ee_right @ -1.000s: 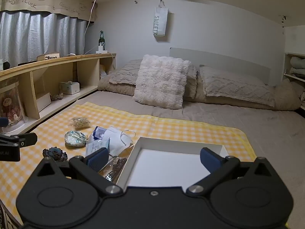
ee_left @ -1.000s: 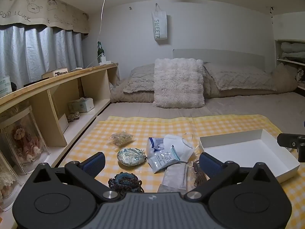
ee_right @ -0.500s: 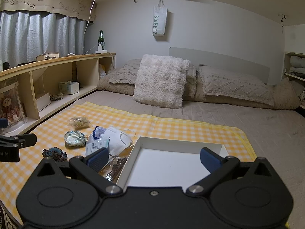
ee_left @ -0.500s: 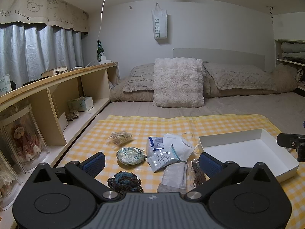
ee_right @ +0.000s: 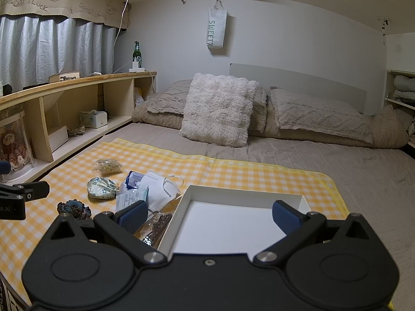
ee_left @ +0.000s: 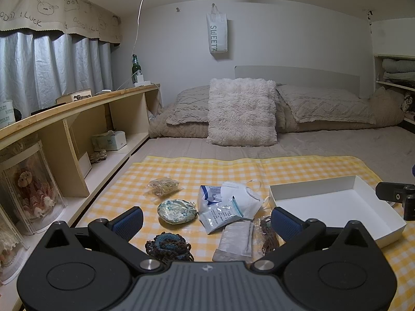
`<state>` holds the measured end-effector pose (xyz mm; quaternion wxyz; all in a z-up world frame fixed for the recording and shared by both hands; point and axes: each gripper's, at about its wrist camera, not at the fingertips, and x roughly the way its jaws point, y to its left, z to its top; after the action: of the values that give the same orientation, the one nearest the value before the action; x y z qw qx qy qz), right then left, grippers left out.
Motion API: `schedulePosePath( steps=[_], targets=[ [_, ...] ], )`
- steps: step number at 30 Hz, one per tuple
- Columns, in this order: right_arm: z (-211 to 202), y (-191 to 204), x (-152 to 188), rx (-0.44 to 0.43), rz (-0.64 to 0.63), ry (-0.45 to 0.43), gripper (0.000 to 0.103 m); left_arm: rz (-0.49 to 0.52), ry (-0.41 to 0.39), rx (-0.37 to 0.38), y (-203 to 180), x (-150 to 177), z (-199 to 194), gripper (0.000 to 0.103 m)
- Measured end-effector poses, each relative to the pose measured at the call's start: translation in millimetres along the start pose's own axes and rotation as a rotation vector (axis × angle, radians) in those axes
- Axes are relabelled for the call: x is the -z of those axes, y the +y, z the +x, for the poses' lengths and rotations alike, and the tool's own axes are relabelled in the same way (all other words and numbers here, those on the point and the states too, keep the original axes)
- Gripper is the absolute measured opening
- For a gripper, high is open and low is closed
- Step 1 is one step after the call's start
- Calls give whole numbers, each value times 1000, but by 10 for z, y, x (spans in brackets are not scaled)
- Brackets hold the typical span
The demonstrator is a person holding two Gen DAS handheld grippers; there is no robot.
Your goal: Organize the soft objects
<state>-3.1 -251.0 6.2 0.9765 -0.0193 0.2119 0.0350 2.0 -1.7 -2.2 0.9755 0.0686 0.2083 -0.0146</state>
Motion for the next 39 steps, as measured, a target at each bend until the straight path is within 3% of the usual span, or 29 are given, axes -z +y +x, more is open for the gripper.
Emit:
schedulePosePath(
  steps=[39],
  targets=[
    [19,-1,18,-1,1,3,103,-5,3,3,5,33,22,103]
  ],
)
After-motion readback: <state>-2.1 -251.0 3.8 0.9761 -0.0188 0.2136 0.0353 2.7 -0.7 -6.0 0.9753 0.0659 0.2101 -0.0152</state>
